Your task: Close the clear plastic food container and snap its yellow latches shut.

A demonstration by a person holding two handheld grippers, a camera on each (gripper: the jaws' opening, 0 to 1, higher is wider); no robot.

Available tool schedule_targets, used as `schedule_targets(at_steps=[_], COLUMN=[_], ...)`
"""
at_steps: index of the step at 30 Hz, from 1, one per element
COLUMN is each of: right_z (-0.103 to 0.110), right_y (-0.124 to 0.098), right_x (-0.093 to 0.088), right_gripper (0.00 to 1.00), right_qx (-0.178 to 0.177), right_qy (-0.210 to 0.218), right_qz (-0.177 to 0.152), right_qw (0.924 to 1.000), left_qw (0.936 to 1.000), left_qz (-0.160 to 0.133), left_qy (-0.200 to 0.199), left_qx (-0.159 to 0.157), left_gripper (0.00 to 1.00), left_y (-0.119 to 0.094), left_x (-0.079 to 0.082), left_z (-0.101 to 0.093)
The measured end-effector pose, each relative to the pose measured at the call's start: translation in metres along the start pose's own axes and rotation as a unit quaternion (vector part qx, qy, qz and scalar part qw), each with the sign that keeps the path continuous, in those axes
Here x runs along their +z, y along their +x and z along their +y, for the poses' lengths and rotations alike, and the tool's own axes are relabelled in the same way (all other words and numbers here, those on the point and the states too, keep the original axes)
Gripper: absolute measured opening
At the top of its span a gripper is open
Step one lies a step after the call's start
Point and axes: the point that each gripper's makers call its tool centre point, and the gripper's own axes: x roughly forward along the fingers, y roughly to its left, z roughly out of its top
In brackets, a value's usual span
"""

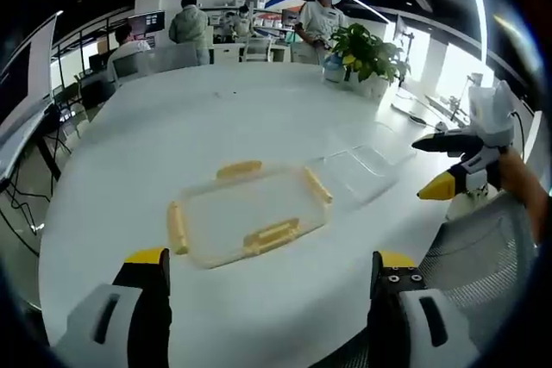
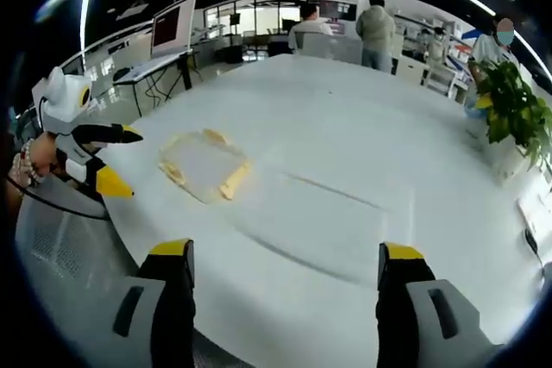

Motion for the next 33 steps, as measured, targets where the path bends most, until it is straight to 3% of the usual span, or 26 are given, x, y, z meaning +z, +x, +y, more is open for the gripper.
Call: schedule_targets(at_steps=[33], right_z=[-0.0003], right_y=[-0.0021], right_x=[-0.0021], right_gripper=[0.83], right_qx=[-0.002], right_qy=[-0.006], right_qz=[0.007], right_qw=[0.9999], left_qw=[0.9998], left_qz=[0.013], left_qy=[0.0], left_qx=[0.012], left_gripper=[0.94], left_y=[-0.0016], left_x=[-0.0057], left_z=[0.004])
